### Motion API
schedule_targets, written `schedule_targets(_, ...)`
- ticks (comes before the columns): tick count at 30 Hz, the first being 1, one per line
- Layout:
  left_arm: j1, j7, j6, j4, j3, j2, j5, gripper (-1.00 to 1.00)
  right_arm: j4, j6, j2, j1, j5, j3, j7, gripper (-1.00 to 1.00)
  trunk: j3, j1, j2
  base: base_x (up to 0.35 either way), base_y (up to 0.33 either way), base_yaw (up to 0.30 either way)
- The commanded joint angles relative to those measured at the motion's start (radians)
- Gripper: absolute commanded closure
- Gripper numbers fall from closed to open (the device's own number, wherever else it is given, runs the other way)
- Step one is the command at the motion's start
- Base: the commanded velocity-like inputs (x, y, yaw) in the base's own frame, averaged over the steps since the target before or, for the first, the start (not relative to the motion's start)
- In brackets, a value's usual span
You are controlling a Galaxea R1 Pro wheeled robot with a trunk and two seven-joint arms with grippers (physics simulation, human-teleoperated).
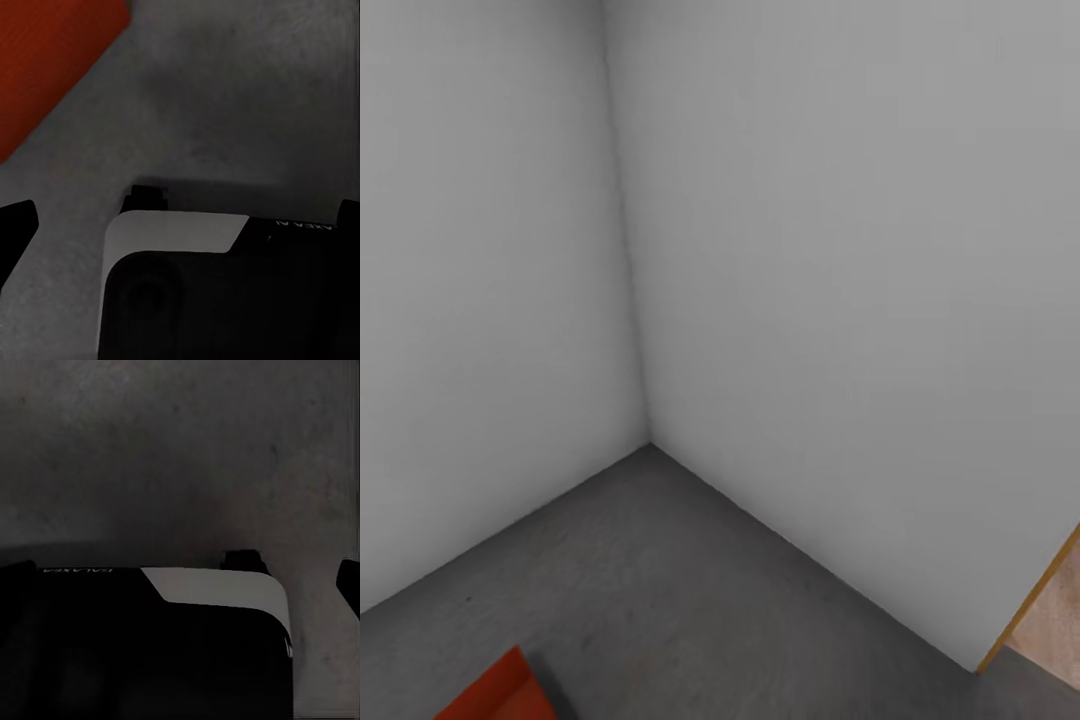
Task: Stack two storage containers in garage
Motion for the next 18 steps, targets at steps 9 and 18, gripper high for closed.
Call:
schedule_targets(9, 0.001, -0.004, -0.011, 0.000, 0.006, -0.004, 0.007, -1.00, 0.003, -0.005, 0.000, 0.002, -0.012, 0.006, 0.006, -1.00, -0.001, 0.000, -0.001, 0.000, 0.000, -0.282)
schedule_targets(18, 0.001, -0.004, -0.013, -0.001, 0.006, -0.004, 0.007, -1.00, 0.002, -0.005, -0.012, 0.009, -0.011, 0.007, 0.006, -1.00, -0.001, 0.000, -0.001, 0.000, 0.000, -0.143)
